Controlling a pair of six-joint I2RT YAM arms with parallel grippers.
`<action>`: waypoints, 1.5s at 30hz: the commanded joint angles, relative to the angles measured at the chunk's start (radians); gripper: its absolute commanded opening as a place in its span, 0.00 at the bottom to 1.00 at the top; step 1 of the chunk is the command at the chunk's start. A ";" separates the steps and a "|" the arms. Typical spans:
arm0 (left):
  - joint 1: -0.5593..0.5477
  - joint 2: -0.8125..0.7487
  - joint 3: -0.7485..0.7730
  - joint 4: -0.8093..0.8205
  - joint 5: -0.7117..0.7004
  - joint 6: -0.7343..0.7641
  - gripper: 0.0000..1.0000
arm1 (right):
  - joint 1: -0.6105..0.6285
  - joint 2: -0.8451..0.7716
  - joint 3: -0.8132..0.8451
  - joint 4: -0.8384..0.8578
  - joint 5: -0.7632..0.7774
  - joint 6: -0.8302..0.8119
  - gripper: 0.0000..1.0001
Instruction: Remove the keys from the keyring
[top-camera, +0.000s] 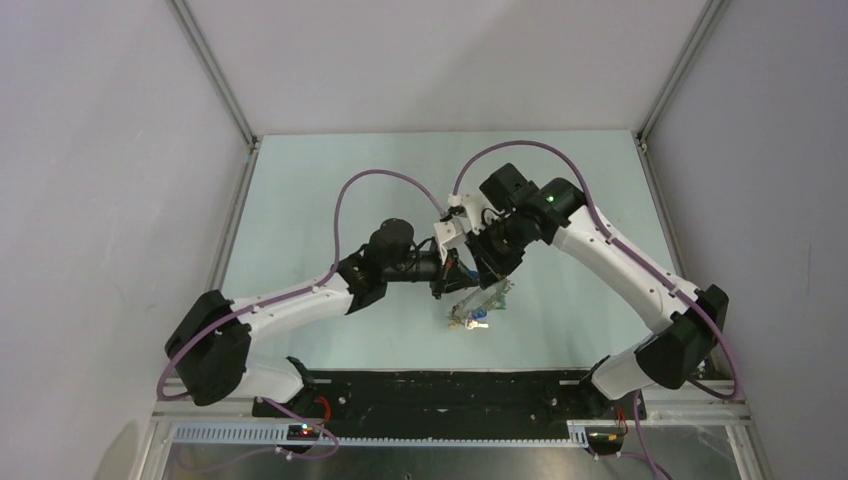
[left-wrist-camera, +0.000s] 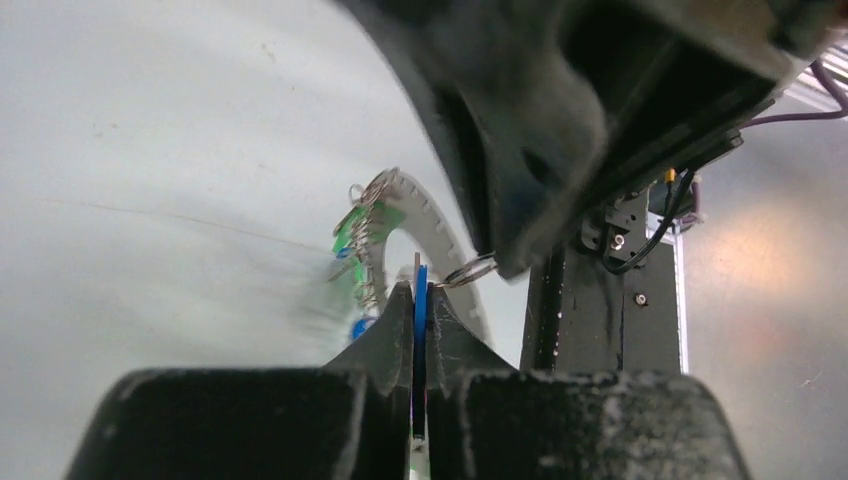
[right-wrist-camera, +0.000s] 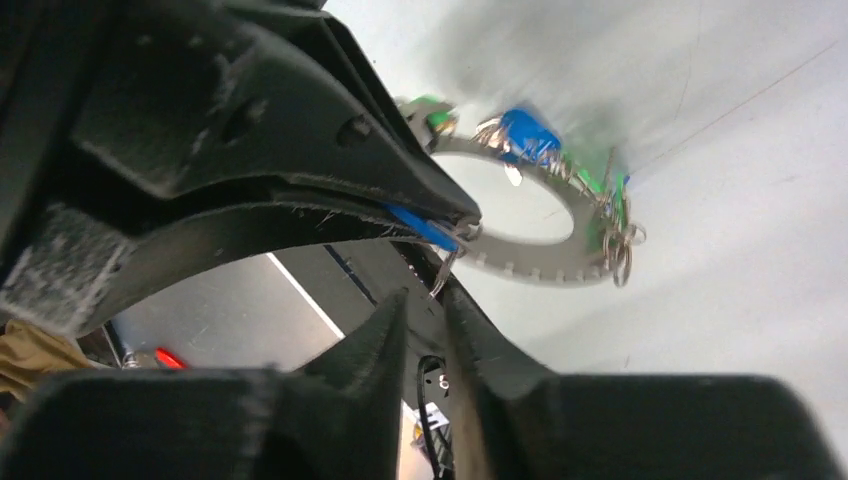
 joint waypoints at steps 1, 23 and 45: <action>0.004 -0.018 -0.016 0.140 0.048 -0.003 0.00 | 0.002 0.018 0.067 -0.051 0.014 0.035 0.31; 0.009 -0.197 0.063 -0.023 0.065 0.004 0.00 | -0.014 -0.768 -0.719 0.996 -0.132 -0.084 0.41; 0.005 -0.241 0.176 -0.202 0.044 0.051 0.00 | 0.041 -0.871 -0.918 1.296 -0.088 -0.156 0.40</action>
